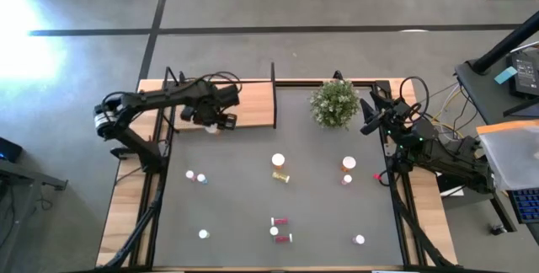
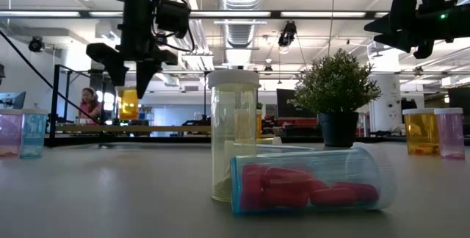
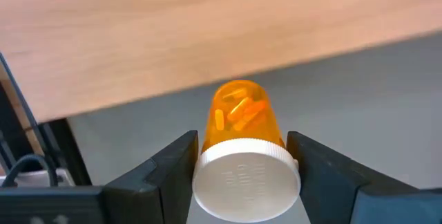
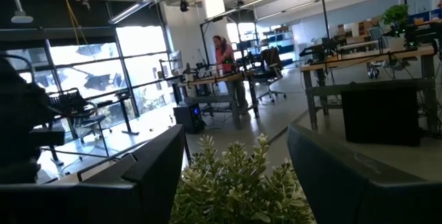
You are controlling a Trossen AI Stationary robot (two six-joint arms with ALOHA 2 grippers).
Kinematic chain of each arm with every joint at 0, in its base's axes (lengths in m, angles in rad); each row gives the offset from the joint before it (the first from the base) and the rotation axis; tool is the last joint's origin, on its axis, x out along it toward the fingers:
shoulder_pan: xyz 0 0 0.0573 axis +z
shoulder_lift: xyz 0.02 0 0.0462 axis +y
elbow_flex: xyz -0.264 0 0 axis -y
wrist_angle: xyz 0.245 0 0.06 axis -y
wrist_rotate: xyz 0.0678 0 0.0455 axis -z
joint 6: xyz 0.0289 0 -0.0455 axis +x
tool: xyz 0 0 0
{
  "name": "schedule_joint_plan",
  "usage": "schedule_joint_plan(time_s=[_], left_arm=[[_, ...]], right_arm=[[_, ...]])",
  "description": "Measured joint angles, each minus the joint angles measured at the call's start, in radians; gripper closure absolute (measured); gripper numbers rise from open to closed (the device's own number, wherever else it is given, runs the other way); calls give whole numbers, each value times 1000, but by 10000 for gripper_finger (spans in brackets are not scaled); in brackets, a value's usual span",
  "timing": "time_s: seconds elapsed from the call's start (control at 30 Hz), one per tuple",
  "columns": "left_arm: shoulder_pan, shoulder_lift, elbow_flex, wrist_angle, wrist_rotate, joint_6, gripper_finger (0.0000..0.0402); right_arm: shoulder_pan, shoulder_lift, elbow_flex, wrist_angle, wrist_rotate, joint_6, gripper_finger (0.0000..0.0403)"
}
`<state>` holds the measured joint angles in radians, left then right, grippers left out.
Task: Pick and place medicine bottles onto shelf by color
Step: Put the left large orange pill bottle on the shelf
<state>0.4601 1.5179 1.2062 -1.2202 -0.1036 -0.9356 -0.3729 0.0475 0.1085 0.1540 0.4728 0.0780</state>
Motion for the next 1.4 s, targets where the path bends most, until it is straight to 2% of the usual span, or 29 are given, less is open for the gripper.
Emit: schedule_joint_plan(time_s=[0.27,1.2,1.4], left_arm=[[97,78,74,1,6,-43,206],[386,99,91,5,15,-758,206],[433,99,91,8,17,-787,206]], right_arm=[[0,0,0,0,0,0,154],[0,0,0,0,0,0,154],[0,0,0,0,0,0,154]])
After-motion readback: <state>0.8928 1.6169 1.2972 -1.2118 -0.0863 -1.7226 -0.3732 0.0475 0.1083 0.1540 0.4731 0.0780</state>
